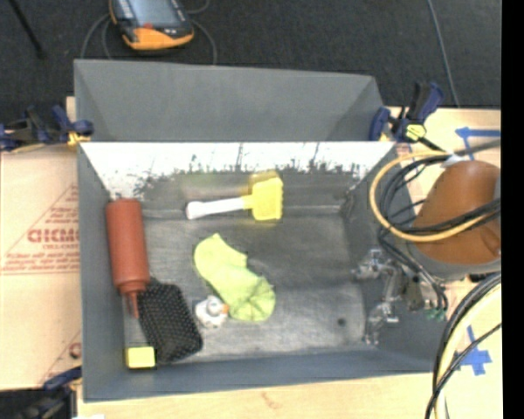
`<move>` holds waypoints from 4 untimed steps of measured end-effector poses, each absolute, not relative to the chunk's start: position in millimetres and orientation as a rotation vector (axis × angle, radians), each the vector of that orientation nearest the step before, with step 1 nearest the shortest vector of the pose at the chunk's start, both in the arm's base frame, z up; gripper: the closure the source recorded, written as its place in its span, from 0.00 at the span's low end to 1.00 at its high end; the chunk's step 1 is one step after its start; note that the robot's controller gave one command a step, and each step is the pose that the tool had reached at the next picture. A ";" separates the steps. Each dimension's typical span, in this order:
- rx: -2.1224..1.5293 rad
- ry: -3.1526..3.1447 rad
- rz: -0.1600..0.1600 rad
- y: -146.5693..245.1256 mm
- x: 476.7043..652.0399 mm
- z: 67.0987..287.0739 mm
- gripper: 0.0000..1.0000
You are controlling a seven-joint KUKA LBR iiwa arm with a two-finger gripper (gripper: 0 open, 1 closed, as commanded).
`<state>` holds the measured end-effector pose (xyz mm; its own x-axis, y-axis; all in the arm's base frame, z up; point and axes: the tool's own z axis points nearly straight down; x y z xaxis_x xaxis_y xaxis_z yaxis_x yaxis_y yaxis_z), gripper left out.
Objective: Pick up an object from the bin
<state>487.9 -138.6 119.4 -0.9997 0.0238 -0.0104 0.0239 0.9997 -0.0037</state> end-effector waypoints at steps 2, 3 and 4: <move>0.043 3.138 0.003 -52.0 494.2 76.7 0.00; 0.303 3.120 -0.002 -33.2 504.9 74.0 0.00; 0.460 3.099 0.000 -12.4 510.2 73.3 0.00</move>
Offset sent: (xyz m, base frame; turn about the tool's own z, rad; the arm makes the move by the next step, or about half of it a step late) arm 0.0202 0.0618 -0.0491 -0.0116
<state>510.2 -12.4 73.3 -0.9569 0.2902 -0.0081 0.2902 0.9570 0.0014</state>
